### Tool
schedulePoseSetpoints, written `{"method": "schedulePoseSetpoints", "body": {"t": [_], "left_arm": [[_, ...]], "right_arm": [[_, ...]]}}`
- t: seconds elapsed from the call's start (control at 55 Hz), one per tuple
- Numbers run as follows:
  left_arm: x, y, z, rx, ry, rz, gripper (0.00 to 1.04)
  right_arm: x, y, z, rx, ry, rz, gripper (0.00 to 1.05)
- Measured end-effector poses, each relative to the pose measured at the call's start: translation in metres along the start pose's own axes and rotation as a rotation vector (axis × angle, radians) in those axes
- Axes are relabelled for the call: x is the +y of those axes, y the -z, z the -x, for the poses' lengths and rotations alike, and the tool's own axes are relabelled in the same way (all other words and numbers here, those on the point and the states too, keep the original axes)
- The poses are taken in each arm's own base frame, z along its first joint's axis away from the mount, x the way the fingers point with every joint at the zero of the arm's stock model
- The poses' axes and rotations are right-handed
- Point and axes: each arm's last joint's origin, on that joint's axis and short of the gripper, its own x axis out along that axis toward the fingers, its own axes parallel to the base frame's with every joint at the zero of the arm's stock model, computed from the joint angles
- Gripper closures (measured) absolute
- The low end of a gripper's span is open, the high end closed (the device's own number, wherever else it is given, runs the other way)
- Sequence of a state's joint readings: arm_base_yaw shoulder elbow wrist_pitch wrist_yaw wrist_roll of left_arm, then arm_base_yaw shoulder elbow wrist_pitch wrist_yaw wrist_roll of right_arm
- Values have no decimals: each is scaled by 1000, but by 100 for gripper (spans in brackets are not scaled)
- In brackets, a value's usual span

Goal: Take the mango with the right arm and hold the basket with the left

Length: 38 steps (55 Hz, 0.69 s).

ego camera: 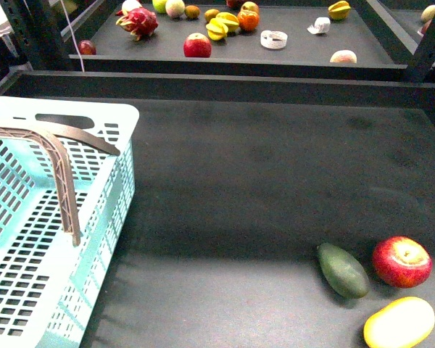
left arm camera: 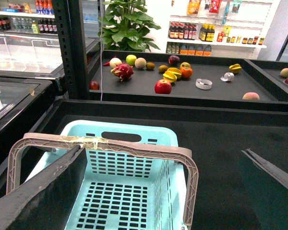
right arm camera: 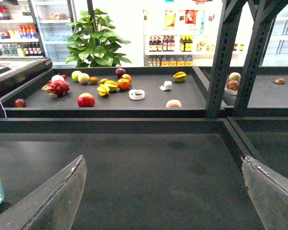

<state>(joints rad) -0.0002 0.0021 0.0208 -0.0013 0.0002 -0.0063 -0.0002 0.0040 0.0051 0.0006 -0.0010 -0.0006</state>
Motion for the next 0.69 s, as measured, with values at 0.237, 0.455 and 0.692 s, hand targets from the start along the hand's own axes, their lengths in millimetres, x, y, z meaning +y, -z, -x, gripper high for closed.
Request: {"method": "schedulePoseSetpoints", "body": {"t": [0.237,0.455,0.692], "left_arm": [[0,0,0,0,0,0,6],[0,0,0,0,0,0,6],[0,0,0,0,0,0,6]], "right_arm": [[0,0,0,0,0,0,8],[0,0,0,0,0,0,8],[0,0,0,0,0,0,8]]}}
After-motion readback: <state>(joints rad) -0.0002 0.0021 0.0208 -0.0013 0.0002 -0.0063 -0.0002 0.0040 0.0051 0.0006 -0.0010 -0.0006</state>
